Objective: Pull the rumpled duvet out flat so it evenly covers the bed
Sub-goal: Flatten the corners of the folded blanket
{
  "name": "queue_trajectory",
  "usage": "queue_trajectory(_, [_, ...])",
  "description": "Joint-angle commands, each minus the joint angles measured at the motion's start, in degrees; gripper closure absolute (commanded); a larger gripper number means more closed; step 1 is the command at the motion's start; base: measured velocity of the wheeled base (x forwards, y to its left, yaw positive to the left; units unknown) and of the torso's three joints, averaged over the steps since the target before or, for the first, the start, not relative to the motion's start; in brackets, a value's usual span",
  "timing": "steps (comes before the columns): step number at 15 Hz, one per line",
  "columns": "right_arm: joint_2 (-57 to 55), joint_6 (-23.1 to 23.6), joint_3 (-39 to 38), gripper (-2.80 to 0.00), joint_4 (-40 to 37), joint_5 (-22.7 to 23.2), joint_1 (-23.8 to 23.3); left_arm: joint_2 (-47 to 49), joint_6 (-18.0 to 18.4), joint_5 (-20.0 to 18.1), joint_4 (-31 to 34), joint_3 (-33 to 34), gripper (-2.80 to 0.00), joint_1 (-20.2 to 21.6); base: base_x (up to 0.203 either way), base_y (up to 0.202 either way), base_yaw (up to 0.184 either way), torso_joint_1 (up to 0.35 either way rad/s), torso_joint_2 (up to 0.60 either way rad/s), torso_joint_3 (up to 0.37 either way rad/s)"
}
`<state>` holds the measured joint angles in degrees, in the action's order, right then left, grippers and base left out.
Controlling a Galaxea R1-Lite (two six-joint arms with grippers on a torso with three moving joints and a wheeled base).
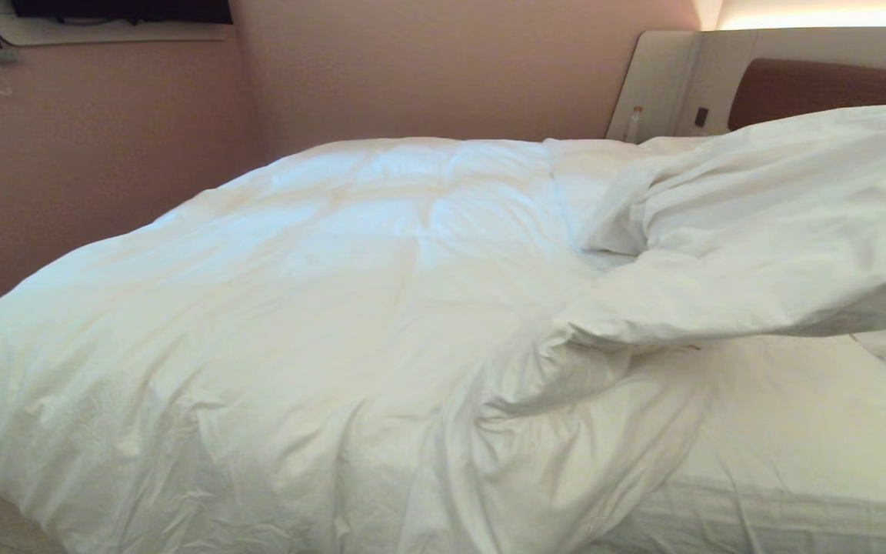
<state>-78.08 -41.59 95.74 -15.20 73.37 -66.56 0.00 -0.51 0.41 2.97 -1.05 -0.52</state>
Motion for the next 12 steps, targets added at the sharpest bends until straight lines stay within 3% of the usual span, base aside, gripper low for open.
queue_trajectory(1, [-0.8, -0.1, 0.3, 0.0, 0.4, 0.4, -2.9, 0.0, 0.0, 0.0, 0.0, 0.0, 0.0, 0.0, 0.0, 0.0, 0.0, 0.0, 0.0, 0.0])
queue_trajectory(5, [-3.1, 1.0, -0.2, 0.0, 2.4, -1.4, -3.5, 0.0, 0.0, 0.0, 0.0, 0.1, 0.0, 0.0, 0.0, 0.0, 0.0, 0.0, 0.0, 0.0])
queue_trajectory(8, [-5.8, 1.6, -0.9, 0.0, 6.3, -11.6, -3.5, 0.0, 0.0, 0.0, 0.0, 0.0, 0.0, 0.1, 0.0, 0.0, 0.0, 0.0, 0.0, 0.0])
queue_trajectory(10, [-6.9, 2.9, -1.1, 0.0, 6.9, -14.0, -3.5, 0.0, 0.0, 0.0, 0.0, 0.0, 0.0, 0.0, 0.0, 0.0, 0.0, 0.0, 0.0, 0.0])
queue_trajectory(11, [-7.5, 4.7, -1.1, 0.0, 6.7, -16.9, -3.5, 0.0, 0.0, 0.0, 0.0, 0.0, 0.0, 0.1, 0.0, 0.0, 0.0, 0.0, 0.0, 0.0])
queue_trajectory(12, [-8.6, 8.0, -1.3, 0.0, 6.4, -22.8, -3.4, 0.0, 0.2, 0.0, 0.0, 0.0, 0.0, 0.0, 0.0, 0.0, 0.0, 0.0, 0.0, 0.0])
